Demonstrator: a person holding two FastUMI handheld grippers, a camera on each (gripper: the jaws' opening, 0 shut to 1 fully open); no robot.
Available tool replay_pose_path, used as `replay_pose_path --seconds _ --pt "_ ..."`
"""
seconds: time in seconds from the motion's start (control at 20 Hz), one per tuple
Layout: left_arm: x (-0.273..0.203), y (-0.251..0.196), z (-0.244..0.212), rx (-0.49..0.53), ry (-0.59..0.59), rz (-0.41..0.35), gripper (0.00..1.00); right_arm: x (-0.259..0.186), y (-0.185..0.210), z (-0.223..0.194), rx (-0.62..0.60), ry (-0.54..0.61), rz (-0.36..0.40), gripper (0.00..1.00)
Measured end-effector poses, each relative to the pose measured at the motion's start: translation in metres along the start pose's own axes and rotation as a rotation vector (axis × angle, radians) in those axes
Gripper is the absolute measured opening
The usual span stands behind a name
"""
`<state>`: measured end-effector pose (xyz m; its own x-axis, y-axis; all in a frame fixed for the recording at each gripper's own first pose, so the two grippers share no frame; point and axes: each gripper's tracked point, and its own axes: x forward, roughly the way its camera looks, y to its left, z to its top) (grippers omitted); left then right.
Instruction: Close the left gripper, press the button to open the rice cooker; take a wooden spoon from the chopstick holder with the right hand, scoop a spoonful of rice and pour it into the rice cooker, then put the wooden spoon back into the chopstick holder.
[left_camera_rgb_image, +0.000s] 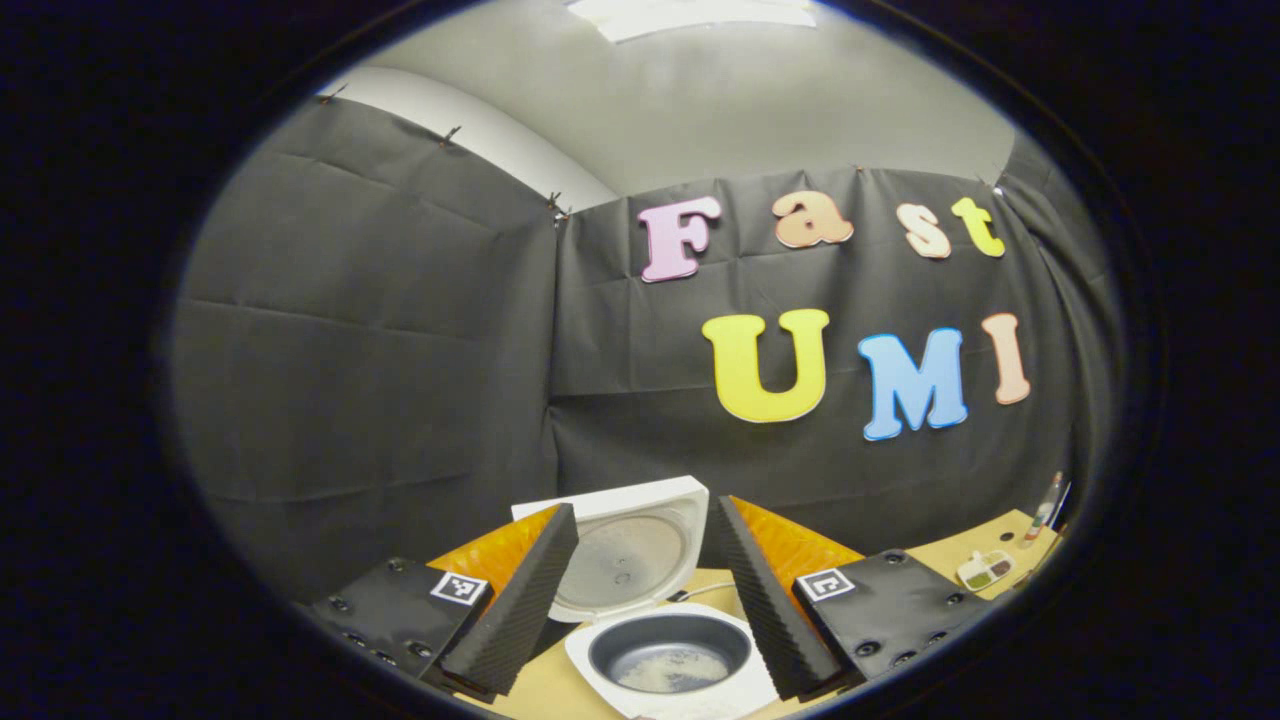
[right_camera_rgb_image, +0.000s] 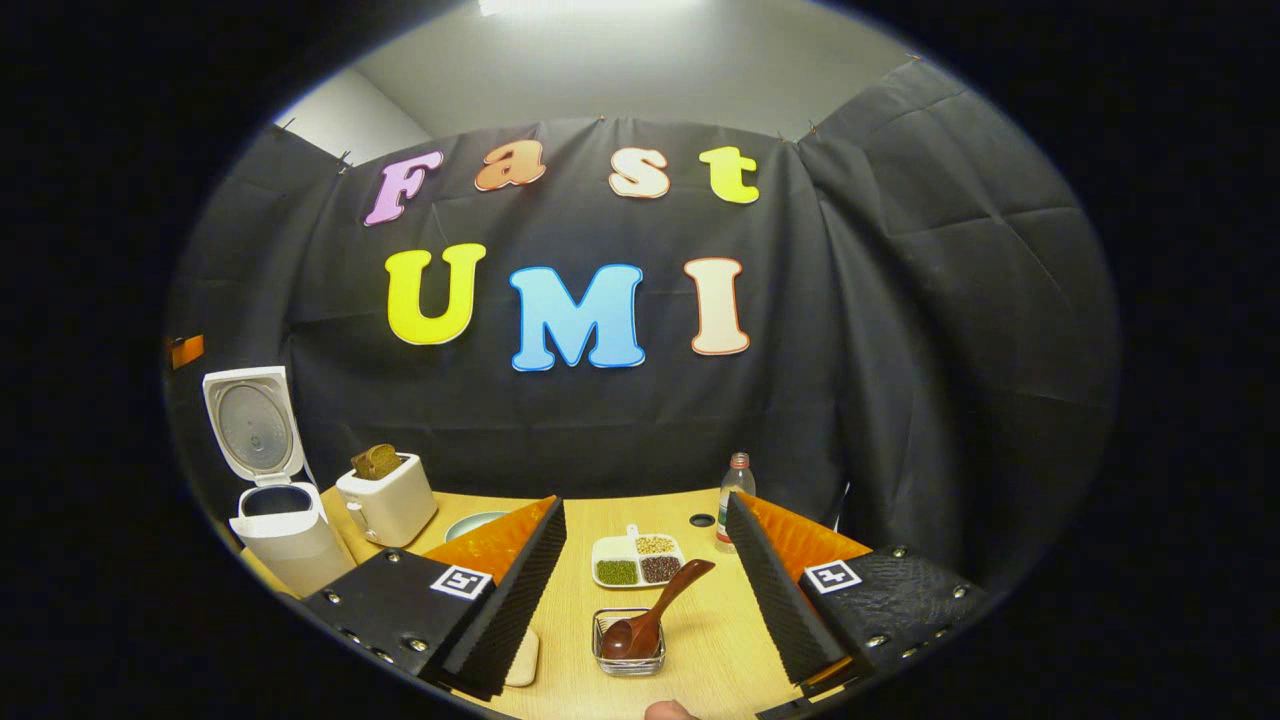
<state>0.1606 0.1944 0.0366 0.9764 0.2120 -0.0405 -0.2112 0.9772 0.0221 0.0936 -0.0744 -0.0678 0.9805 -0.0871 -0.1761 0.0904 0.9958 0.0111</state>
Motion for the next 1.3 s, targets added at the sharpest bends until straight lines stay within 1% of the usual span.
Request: replay_pose_path --seconds 0.05,0.2,0.35,0.45,0.5,0.6,0.65,0.7,0.75,0.8,0.85,0.9,1.0,1.15,1.2,1.25,1.3 --pt "0.013 0.005 0.004 -0.007 0.000 0.002 0.95 -0.006 0.001 0.004 -0.002 -0.010 -0.007 0.98" --pt "0.052 0.014 0.012 -0.036 0.006 -0.007 0.98 -0.020 0.004 0.005 -0.015 -0.023 -0.031 0.98" --pt "0.090 0.022 0.009 -0.077 0.037 -0.020 0.98 -0.031 0.009 0.002 -0.017 -0.026 -0.045 0.98" --pt "0.116 0.030 0.004 -0.098 0.056 -0.009 0.96 -0.036 0.011 -0.004 -0.015 -0.019 -0.057 0.98" --pt "0.129 0.035 0.000 -0.097 0.071 -0.002 0.98 -0.038 0.010 -0.007 -0.015 -0.015 -0.065 0.98" --pt "0.152 0.044 -0.011 -0.084 0.100 0.013 0.96 -0.041 0.011 -0.011 -0.010 -0.008 -0.080 0.98" --pt "0.162 0.047 -0.015 -0.072 0.112 0.018 0.97 -0.043 0.011 -0.012 -0.007 -0.007 -0.085 0.98" --pt "0.173 0.049 -0.020 -0.060 0.124 0.022 0.95 -0.044 0.011 -0.014 -0.007 -0.003 -0.090 0.98" --pt "0.181 0.051 -0.023 -0.050 0.137 0.023 0.97 -0.045 0.011 -0.016 -0.009 0.001 -0.097 0.93" --pt "0.190 0.050 -0.029 -0.047 0.155 0.020 0.96 -0.045 0.011 -0.018 -0.012 0.005 -0.100 0.98" --pt "0.199 0.047 -0.034 -0.054 0.172 0.015 0.96 -0.046 0.012 -0.019 -0.017 0.009 -0.100 0.93" --pt "0.205 0.045 -0.040 -0.062 0.193 0.010 0.95 -0.046 0.012 -0.021 -0.022 0.013 -0.101 0.98" --pt "0.214 0.046 -0.053 -0.072 0.229 0.016 0.96 -0.047 0.013 -0.023 -0.029 0.020 -0.099 0.98" --pt "0.221 0.044 -0.075 -0.088 0.294 0.016 0.96 -0.045 0.014 -0.024 -0.038 0.028 -0.092 0.98" --pt "0.218 0.045 -0.077 -0.103 0.305 0.019 0.98 -0.044 0.014 -0.022 -0.041 0.026 -0.088 0.98" --pt "0.221 0.045 -0.076 -0.106 0.281 0.017 0.99 -0.043 0.014 -0.020 -0.043 0.024 -0.084 0.98" --pt "0.215 0.043 -0.079 -0.098 0.300 0.008 0.96 -0.042 0.013 -0.018 -0.044 0.022 -0.079 0.98"
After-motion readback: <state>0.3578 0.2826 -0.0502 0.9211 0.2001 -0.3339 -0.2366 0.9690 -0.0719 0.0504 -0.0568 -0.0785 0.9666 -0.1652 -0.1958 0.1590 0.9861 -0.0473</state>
